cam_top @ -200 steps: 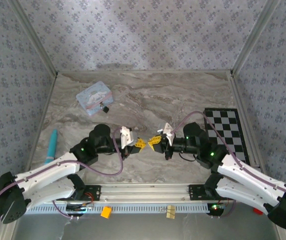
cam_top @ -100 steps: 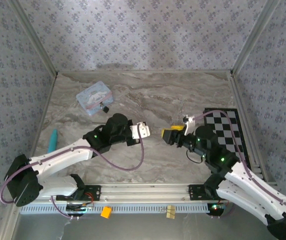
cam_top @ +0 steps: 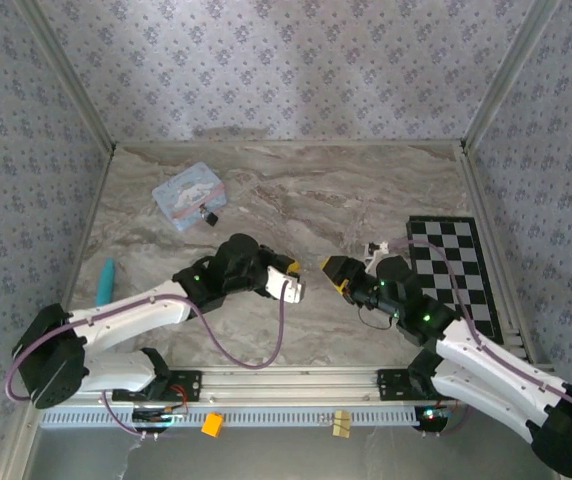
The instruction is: Unlock the padlock with the key
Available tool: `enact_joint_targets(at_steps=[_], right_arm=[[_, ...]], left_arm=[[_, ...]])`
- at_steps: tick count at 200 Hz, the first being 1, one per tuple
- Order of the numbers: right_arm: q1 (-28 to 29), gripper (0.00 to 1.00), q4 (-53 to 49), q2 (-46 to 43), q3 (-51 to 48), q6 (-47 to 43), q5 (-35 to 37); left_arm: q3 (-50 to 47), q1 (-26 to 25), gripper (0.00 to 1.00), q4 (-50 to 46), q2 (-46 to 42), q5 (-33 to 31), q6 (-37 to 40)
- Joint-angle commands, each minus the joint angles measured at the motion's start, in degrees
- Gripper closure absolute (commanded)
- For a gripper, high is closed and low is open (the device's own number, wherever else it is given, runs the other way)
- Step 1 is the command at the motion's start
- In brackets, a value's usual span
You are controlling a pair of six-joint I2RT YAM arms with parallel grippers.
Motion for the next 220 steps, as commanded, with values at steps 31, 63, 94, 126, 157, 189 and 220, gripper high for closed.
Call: enact_joint_targets(at_steps=[31,63,94,126,157,189,220], right_arm=[[2.5,0.53,10.9,4.9,-1.4,10.3,3.7],[2.4,0.59,10.9,6.3,-1.0,10.8,3.9],[2.7,0.62,10.2,6.9,-1.6,12.6,4.2],[3.9,0.62,8.6,6.8,-1.0,12.9,5.4],[4.1,0.65,7.4,7.0,-1.5,13.4,6.1],[4.2,0.69,4.7,6.9,-1.3,13.3,7.1],[4.2,0.7,4.0,7.1,-1.6,13.4,7.6]], left_arm=[[-1.3,-1.3,1.0,8.7,3.9,-3.4,9.7],[-2.8,-1.7,1.0,11.7,4.2,-2.9,9.9],[-3.6,-2.6,1.0,14.1,5.2,-4.6,11.5],[-4.2,-3.0,1.0,16.4,6.2,-6.0,12.5],[-4.1,-3.4,1.0,16.7,6.4,-6.1,12.8],[-5.0,-3.9,1.0,18.1,6.5,-6.9,13.3],[-5.5,-4.4,1.0,19.0,6.4,-7.7,13.7]])
